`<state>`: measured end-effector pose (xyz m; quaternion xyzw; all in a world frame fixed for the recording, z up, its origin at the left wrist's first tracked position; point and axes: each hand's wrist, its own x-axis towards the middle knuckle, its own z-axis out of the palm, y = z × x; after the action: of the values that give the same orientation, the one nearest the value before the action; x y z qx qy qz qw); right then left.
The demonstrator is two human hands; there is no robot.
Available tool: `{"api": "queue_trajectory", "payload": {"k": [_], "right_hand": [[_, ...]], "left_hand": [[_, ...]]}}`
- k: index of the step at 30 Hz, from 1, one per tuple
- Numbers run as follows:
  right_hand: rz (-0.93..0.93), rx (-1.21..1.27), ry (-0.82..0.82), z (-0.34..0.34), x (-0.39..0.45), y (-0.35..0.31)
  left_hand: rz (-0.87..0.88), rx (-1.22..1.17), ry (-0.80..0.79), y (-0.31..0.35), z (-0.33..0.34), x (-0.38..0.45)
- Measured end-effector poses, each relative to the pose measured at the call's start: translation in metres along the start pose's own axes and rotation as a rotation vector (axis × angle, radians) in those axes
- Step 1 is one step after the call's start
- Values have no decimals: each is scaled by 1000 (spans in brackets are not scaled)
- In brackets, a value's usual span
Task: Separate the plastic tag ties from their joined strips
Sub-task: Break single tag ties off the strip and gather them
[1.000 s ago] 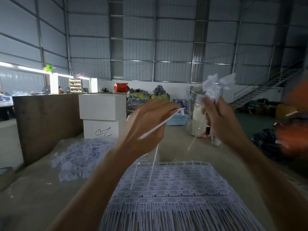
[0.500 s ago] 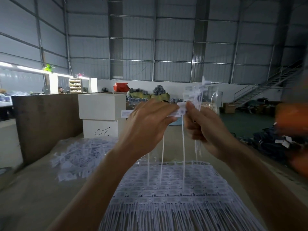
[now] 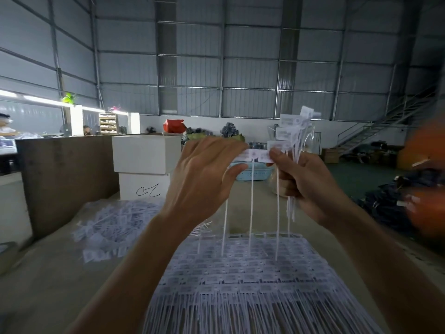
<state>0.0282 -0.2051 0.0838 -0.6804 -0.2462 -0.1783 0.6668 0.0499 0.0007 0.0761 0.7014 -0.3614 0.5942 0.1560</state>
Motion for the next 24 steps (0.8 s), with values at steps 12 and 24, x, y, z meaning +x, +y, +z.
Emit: {"api": "queue_trajectory", "payload": {"k": [12,24], "right_hand": [[-203,-329,135,6,-3,1],[-414,-749,199,3,-3,2]], "left_hand": [[21,59,-5,5,-2,0],[-156,-136,-144,5,4,-1]]}}
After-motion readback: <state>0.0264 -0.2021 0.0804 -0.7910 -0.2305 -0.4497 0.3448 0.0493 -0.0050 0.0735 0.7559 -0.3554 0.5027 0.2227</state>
